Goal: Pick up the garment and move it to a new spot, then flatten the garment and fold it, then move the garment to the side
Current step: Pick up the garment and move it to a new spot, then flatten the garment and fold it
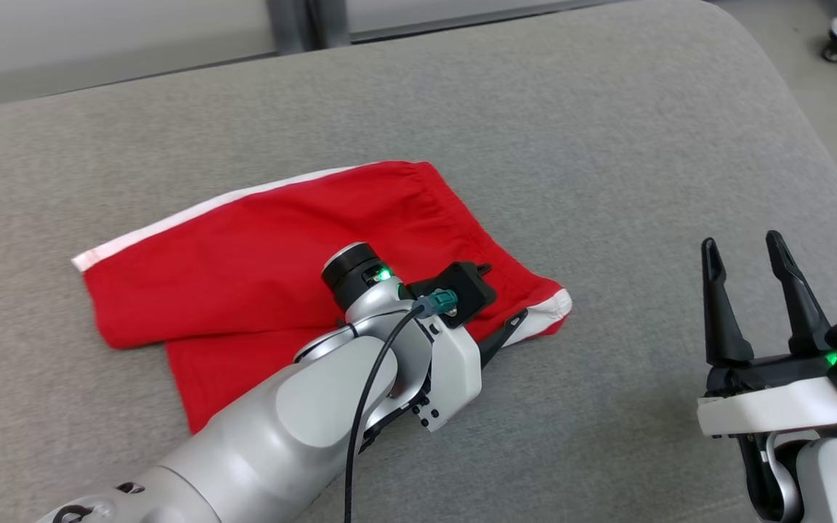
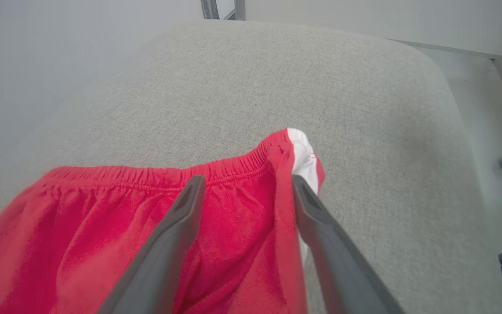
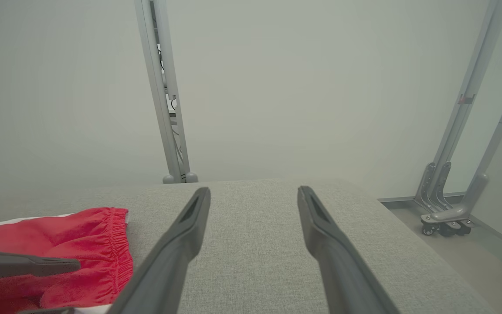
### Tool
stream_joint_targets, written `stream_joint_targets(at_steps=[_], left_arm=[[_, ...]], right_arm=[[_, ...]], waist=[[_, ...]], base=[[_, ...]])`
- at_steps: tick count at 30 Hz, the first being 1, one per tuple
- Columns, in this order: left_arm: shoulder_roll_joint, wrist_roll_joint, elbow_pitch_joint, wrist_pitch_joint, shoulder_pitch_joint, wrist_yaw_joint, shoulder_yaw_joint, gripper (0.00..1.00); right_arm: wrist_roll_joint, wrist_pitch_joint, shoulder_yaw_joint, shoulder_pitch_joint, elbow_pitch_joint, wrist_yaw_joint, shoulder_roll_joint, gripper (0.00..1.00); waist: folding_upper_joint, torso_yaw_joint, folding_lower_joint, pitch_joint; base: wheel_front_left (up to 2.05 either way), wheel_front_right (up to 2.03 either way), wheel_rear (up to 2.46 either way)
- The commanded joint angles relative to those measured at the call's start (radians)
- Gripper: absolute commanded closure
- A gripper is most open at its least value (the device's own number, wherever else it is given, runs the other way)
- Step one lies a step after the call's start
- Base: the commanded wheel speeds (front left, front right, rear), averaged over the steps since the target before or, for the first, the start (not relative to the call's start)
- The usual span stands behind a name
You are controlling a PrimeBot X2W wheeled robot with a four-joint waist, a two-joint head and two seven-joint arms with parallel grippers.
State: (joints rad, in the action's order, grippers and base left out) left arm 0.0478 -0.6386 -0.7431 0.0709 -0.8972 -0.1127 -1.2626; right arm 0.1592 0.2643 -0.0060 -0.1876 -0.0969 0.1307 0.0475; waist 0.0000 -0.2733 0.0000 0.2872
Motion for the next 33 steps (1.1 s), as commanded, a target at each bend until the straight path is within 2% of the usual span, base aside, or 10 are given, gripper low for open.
stream_joint_targets(at_steps=[1,6,11,17,27,33], left_arm=[[0.005,-0.027,0.001,0.04,0.016,0.016,0.009,0.0],[0.008,-0.054,-0.016,0.107,0.052,0.036,0.035,0.0],[0.055,-0.09,-0.012,0.156,0.132,0.065,0.074,0.0],[0.132,-0.134,0.058,0.185,0.26,0.12,0.13,0.0],[0.277,-0.21,0.2,0.194,0.472,0.216,0.236,0.0],[0.308,-0.282,0.206,0.191,0.536,0.232,0.3,0.0]], right_arm=[[-0.017,0.002,-0.018,0.016,0.003,0.0,0.006,0.0],[-0.031,0.002,-0.041,0.039,0.008,0.0,0.006,0.0],[-0.045,0.002,-0.062,0.065,0.008,0.0,0.006,0.0],[-0.056,0.002,-0.071,0.098,0.007,0.0,0.006,0.0],[-0.065,0.002,-0.068,0.133,0.008,0.0,0.006,0.0],[-0.068,0.002,-0.061,0.132,0.011,0.0,0.006,0.0]], waist=[[0.0,0.053,0.0,-0.036],[0.0,0.106,0.0,-0.075],[0.0,0.161,0.0,-0.119],[0.0,0.202,0.0,-0.164],[0.0,0.221,0.0,-0.201],[0.0,0.216,0.0,-0.198]], base=[[0.0,0.0,0.0],[0.0,0.0,0.0],[0.0,0.0,0.0],[0.0,0.0,0.0],[0.0,0.0,0.0],[0.0,0.0,0.0]])
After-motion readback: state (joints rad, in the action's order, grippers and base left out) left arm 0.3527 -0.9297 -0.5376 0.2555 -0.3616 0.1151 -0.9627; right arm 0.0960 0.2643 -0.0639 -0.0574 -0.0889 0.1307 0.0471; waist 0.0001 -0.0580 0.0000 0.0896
